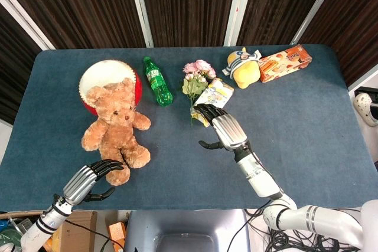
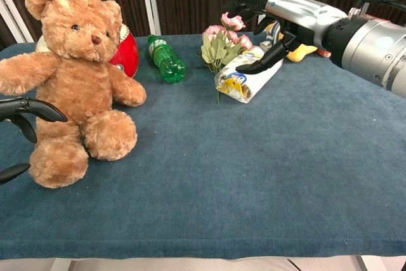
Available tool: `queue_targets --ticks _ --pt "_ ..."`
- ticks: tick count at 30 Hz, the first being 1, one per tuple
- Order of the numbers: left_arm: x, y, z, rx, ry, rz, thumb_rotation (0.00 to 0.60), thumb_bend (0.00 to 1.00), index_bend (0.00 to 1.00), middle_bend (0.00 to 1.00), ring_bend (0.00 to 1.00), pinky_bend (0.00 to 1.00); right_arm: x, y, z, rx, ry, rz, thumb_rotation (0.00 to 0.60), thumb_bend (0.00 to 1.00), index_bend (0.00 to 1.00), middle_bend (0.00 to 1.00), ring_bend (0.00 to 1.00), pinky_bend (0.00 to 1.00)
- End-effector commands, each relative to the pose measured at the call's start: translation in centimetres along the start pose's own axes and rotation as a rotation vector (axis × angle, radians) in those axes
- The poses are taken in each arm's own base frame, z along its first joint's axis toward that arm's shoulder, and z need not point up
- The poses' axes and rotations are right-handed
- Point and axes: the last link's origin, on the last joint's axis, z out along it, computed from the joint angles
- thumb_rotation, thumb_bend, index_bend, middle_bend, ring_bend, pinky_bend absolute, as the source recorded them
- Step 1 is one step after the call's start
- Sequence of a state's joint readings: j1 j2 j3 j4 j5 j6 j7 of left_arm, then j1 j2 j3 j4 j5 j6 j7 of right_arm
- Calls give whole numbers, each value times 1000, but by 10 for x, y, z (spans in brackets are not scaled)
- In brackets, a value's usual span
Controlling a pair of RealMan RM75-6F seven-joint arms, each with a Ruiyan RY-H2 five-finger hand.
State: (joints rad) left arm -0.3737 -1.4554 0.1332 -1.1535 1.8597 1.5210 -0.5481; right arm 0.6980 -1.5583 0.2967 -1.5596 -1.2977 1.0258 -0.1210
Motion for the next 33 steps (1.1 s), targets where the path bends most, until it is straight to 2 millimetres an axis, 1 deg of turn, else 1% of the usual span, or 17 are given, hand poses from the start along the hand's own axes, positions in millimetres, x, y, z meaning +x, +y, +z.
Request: queue_targets --ticks 1,7,13,16,20,23,25,26,29,33 --pt "1 0 0 5 1 2 600 350 303 263 224 403 0 0 0 0 0 0 600 124 156 114 95 232" --pt "4 0 -2 11 11 10 600 351 308 269 224 404 0 0 -2 -2 -3 -4 600 123 156 114 95 233" --pt "9 1 -5 19 28 30 600 351 297 271 224 403 2 3 -9 -14 -11 -15 600 123 156 114 95 233" --pt "15 1 -10 37 45 72 600 350 286 284 224 404 5 7 -16 -24 -20 -23 600 123 156 114 95 233" --pt "28 2 -25 125 71 159 600 351 261 285 225 403 11 12 -33 -43 -54 -45 600 123 156 114 96 233" --pt "41 7 -39 221 115 233 600 351 253 277 225 404 18 16 -55 -59 -94 -74 600 123 156 114 96 233" --pt "49 11 -47 298 164 242 600 351 257 273 225 403 22 23 -74 -80 -127 -110 600 124 156 114 96 233" --pt "52 13 -53 366 201 224 600 351 260 271 225 400 25 29 -88 -104 -144 -144 600 124 156 114 95 233" --pt "60 16 -61 486 265 183 600 350 272 249 214 379 32 41 -119 -151 -152 -240 600 123 156 114 96 233" --pt "72 13 -69 605 329 165 600 350 277 179 161 330 39 60 -166 -210 -103 -364 600 123 163 114 96 233"
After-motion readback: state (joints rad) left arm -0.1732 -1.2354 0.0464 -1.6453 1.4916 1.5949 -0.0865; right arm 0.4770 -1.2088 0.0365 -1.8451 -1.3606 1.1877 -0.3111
